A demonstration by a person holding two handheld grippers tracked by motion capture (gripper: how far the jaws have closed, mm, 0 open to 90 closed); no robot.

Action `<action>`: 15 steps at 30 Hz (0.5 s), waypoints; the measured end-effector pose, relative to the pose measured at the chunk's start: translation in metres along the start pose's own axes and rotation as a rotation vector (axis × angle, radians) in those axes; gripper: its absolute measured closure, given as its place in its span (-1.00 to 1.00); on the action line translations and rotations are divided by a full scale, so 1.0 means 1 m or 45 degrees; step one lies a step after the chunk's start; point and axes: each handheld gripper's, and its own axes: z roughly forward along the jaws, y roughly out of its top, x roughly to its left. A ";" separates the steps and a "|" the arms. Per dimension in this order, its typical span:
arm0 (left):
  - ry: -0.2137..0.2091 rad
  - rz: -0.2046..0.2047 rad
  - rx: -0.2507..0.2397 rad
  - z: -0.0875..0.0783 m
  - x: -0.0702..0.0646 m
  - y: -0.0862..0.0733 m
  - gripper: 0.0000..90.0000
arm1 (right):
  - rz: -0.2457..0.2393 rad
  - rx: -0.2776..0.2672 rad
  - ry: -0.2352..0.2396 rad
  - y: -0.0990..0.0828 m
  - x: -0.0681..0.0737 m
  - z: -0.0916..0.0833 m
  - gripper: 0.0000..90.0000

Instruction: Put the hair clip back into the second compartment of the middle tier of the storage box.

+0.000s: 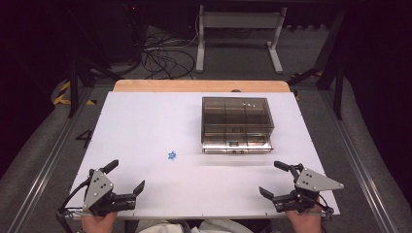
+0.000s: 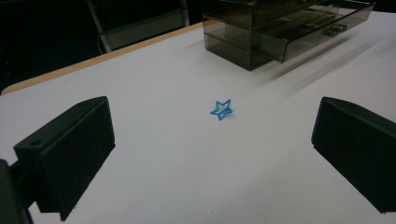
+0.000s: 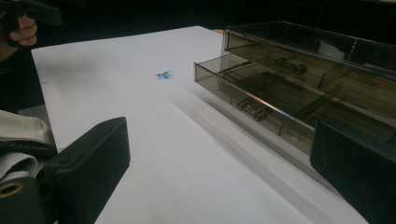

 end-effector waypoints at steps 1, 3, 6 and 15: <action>-0.003 0.001 0.005 0.000 0.000 0.000 -1.00 | -0.002 0.001 -0.004 0.000 0.000 0.000 -0.88; -0.002 0.003 0.001 0.000 -0.001 0.001 -1.00 | -0.004 -0.001 -0.004 0.000 0.000 0.000 -0.88; -0.029 -0.021 -0.020 -0.001 -0.001 0.001 -1.00 | 0.002 -0.001 0.001 0.000 0.000 0.000 -0.88; -0.043 0.032 0.030 0.000 -0.002 0.003 -0.89 | 0.009 -0.003 0.003 -0.001 -0.001 0.001 -0.88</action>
